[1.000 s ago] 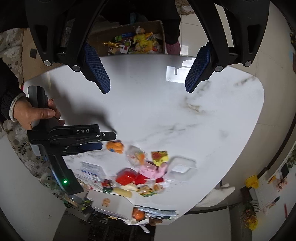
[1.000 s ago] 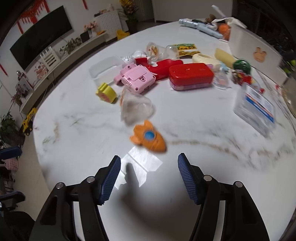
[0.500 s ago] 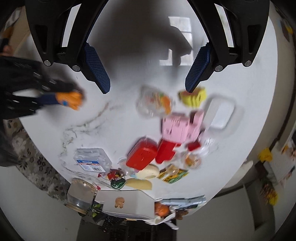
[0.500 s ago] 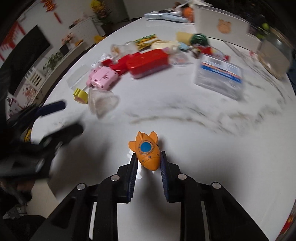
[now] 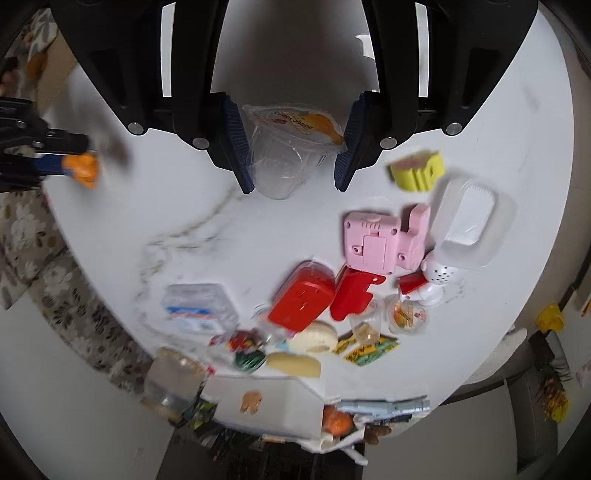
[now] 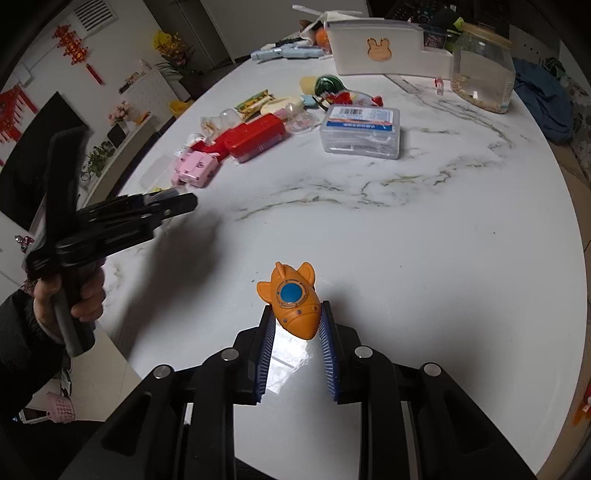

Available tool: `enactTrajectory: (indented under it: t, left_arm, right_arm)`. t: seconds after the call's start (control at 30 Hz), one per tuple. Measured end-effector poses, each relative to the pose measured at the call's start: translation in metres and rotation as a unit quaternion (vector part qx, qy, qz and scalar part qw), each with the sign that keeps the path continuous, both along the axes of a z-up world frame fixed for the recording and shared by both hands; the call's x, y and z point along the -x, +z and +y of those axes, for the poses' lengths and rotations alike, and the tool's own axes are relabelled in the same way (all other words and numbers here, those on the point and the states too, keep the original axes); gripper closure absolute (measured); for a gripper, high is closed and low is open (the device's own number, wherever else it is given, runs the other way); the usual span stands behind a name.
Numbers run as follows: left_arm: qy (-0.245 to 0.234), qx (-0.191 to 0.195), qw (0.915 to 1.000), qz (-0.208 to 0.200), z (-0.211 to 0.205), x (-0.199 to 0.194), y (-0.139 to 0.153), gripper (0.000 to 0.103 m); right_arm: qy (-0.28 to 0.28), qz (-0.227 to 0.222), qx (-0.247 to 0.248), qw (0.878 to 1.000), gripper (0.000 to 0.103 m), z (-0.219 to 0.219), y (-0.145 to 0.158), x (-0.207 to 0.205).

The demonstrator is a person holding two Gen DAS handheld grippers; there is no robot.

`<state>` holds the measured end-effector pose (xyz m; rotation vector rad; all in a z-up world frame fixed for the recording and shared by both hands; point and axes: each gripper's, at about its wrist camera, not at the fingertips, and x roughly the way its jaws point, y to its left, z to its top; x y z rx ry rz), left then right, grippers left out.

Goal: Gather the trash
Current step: 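Grasp the orange rocket toy with the right gripper while the left grasps the clear plastic cup, then carry both items to the cardboard box and open both grippers, then grasp the clear toothpick box with the right gripper while the left grasps the yellow block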

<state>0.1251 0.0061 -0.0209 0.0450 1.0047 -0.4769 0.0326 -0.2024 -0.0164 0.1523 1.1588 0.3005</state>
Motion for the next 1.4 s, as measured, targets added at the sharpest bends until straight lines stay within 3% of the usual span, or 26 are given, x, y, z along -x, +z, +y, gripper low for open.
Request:
enactTrajectory:
  t: [0.2, 0.33, 0.43, 0.53, 0.57, 0.6, 0.73, 0.83, 0.97, 1.07, 1.13, 1.2, 1.27, 1.4]
  left_arm:
    - [-0.038, 0.026, 0.9987, -0.023, 0.007, 0.084, 0.060, 0.058]
    - [-0.071, 0.025, 0.9971, -0.013, 0.002, 0.142, 0.074, 0.058]
    - [-0.094, 0.002, 0.9955, 0.003, -0.003, 0.177, 0.062, 0.058]
    - [-0.115, -0.046, 0.9918, 0.031, -0.011, 0.208, 0.025, 0.041]
    - [-0.117, -0.055, 0.9908, 0.038, -0.011, 0.212, 0.014, 0.026]
    - [-0.115, -0.069, 0.9898, 0.046, -0.013, 0.215, 0.001, 0.023]
    - [-0.121, -0.094, 0.9824, 0.107, -0.014, 0.218, -0.044, 0.023]
    - [-0.106, -0.083, 0.9856, 0.103, -0.005, 0.212, -0.036, 0.023]
    - [-0.059, -0.058, 0.9944, 0.066, 0.013, 0.186, -0.005, 0.018]
    - [-0.007, -0.046, 0.9983, 0.035, 0.028, 0.151, 0.011, 0.014]
    - [0.024, -0.033, 0.9985, 0.037, 0.037, 0.129, 0.013, 0.014]
    - [0.049, -0.019, 0.9976, 0.045, 0.043, 0.113, 0.012, 0.014]
    - [0.072, -0.007, 0.9962, 0.049, 0.050, 0.099, 0.011, 0.014]
    - [0.078, -0.019, 0.9961, 0.038, 0.056, 0.089, 0.008, 0.014]
  right_arm:
    - [0.052, -0.006, -0.024, 0.998, 0.079, 0.009, 0.028, 0.046]
    - [0.098, 0.015, -0.030, 0.995, 0.079, 0.016, 0.035, 0.093]
    - [0.127, 0.041, -0.028, 0.991, 0.078, 0.023, 0.024, 0.125]
    - [0.152, 0.078, -0.022, 0.985, 0.075, 0.031, -0.004, 0.145]
    - [0.159, 0.093, -0.021, 0.983, 0.059, 0.033, -0.018, 0.149]
    - [0.162, 0.095, -0.017, 0.982, 0.049, 0.034, -0.027, 0.151]
    - [0.161, 0.124, 0.011, 0.979, 0.049, 0.035, -0.056, 0.154]
    - [0.151, 0.099, 0.005, 0.984, 0.045, 0.026, -0.034, 0.147]
    - [0.123, 0.012, 0.021, 0.992, 0.018, 0.008, 0.012, 0.103]
    - [0.104, -0.040, 0.054, 0.992, 0.016, 0.001, 0.030, 0.045]
    - [0.097, -0.059, 0.076, 0.991, 0.015, -0.006, 0.032, -0.003]
    - [0.082, -0.067, 0.102, 0.989, 0.007, -0.011, 0.025, -0.056]
    - [0.028, -0.045, 0.115, 0.992, 0.007, -0.018, 0.014, -0.100]
    - [-0.096, -0.022, 0.075, 0.992, 0.006, -0.022, -0.002, -0.151]
